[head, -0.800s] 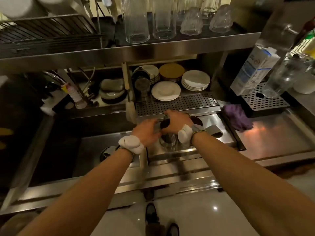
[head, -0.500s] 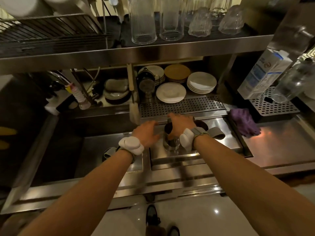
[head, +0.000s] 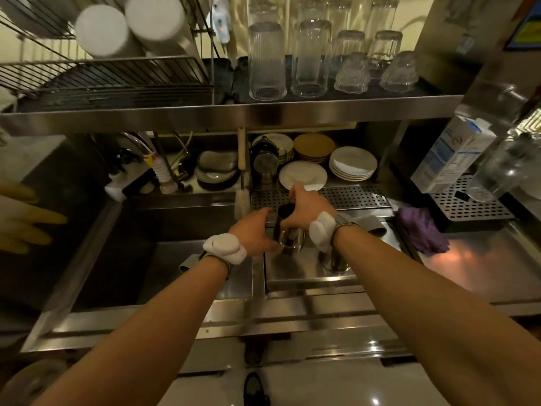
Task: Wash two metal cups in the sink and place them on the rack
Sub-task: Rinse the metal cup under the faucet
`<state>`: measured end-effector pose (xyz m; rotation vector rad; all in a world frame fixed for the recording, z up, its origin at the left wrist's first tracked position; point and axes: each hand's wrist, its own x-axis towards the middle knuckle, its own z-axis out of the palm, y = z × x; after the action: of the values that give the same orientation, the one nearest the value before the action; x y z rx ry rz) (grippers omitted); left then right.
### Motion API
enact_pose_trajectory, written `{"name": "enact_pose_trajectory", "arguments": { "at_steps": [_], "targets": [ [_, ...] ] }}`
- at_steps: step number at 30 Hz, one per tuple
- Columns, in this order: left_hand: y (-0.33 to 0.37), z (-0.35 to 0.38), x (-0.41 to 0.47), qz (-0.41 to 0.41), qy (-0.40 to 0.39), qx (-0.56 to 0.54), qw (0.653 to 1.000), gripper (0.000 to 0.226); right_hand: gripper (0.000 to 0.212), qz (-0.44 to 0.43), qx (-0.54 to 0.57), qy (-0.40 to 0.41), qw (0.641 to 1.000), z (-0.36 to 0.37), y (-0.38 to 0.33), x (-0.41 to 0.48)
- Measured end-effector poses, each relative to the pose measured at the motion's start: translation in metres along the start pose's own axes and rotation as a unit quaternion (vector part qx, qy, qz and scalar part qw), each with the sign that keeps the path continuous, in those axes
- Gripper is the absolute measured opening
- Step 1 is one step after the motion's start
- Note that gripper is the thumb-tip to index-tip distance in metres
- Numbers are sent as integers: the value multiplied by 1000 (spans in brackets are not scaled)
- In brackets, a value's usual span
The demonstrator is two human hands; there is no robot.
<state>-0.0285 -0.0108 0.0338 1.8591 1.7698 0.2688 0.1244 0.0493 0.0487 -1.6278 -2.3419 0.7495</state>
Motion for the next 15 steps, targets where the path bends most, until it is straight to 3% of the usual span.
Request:
{"name": "enact_pose_trajectory", "arguments": {
  "at_steps": [5,10,15],
  "targets": [
    [3,-20,-9,4,61,-90,994,98,59,-27,41,26,998,-6,-44,6],
    [-29,-41,-18,-34,141,-33,989,75,52,-25,33,-5,999,14,-89,20],
    [-72,-64,-27,-43,129,-13,991,69,52,-61,21,-39,997,37,-115,37]
  ]
}}
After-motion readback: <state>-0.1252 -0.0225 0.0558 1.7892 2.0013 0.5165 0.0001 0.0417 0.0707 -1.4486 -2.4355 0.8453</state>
